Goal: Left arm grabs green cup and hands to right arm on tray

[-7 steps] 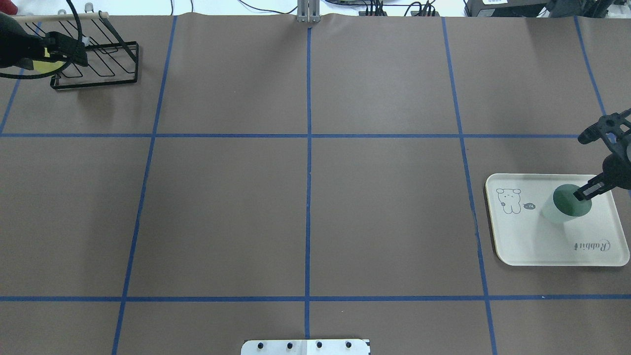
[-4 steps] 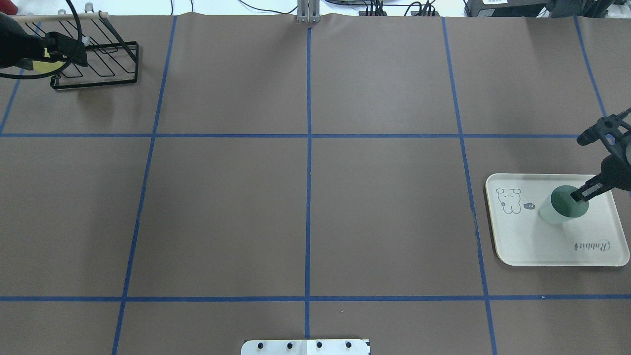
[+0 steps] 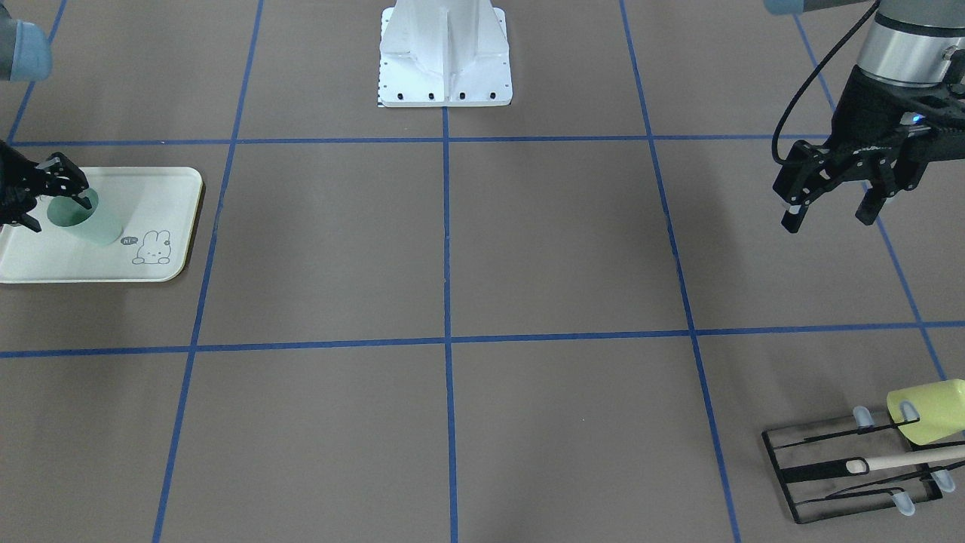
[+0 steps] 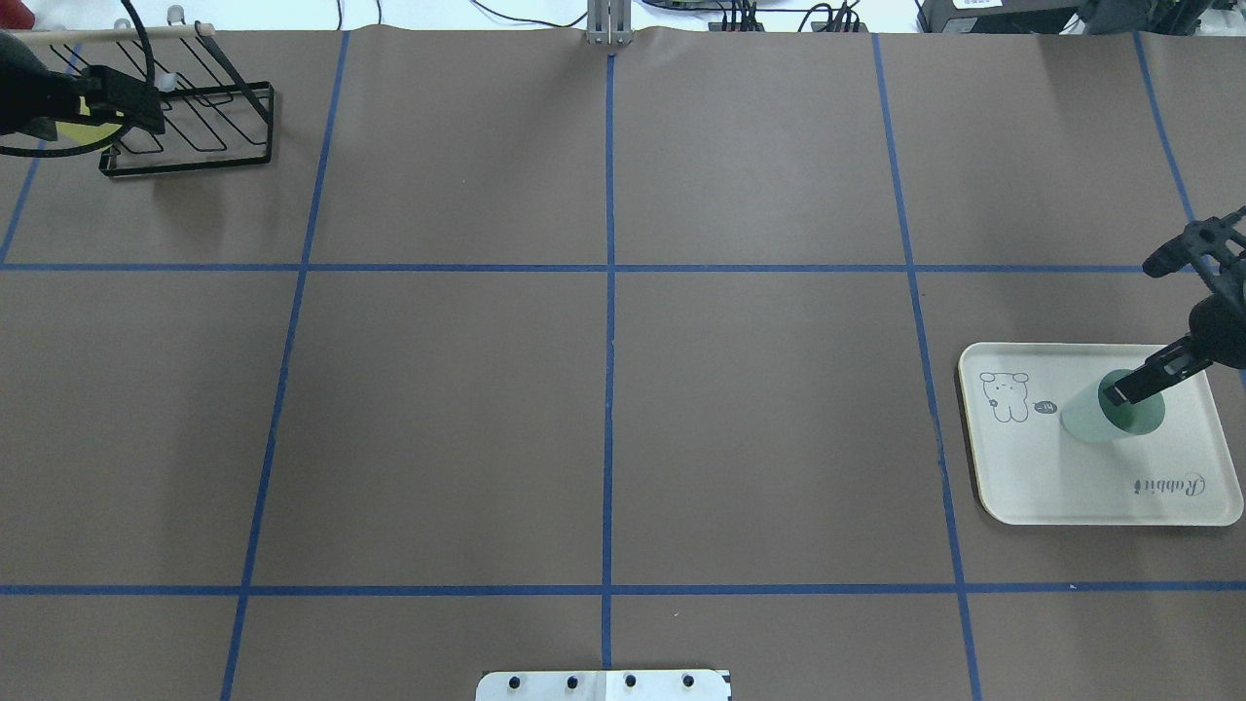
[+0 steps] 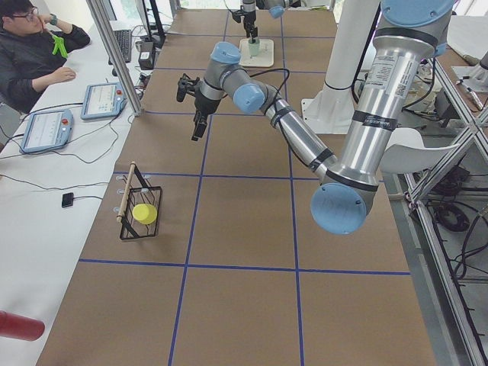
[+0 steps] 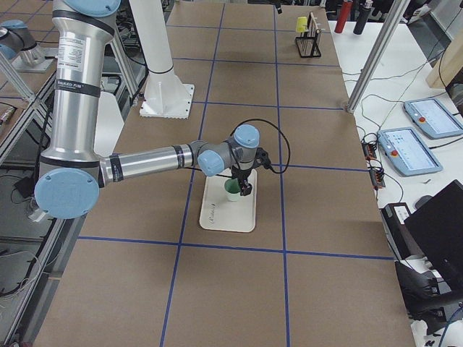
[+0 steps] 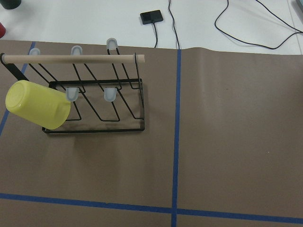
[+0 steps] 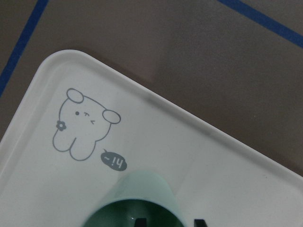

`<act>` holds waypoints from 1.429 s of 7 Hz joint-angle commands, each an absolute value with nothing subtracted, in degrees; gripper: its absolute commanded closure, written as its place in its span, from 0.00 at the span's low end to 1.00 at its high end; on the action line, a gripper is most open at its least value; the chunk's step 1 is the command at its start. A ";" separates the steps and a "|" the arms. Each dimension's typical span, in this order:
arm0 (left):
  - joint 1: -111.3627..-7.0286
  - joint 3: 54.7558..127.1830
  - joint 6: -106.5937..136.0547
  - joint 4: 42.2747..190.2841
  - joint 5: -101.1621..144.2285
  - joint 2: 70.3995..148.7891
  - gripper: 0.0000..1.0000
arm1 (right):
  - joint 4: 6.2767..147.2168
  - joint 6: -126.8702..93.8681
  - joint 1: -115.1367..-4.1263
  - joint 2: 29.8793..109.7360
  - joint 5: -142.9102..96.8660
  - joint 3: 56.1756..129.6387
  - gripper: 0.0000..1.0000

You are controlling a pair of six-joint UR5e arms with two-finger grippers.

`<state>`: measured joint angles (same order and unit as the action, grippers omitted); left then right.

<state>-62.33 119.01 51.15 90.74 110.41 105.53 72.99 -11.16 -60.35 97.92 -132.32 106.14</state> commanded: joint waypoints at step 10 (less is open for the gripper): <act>-98.31 97.09 -12.46 89.64 140.64 84.11 0.00 | 105.79 10.76 -87.16 86.05 -135.28 105.29 0.01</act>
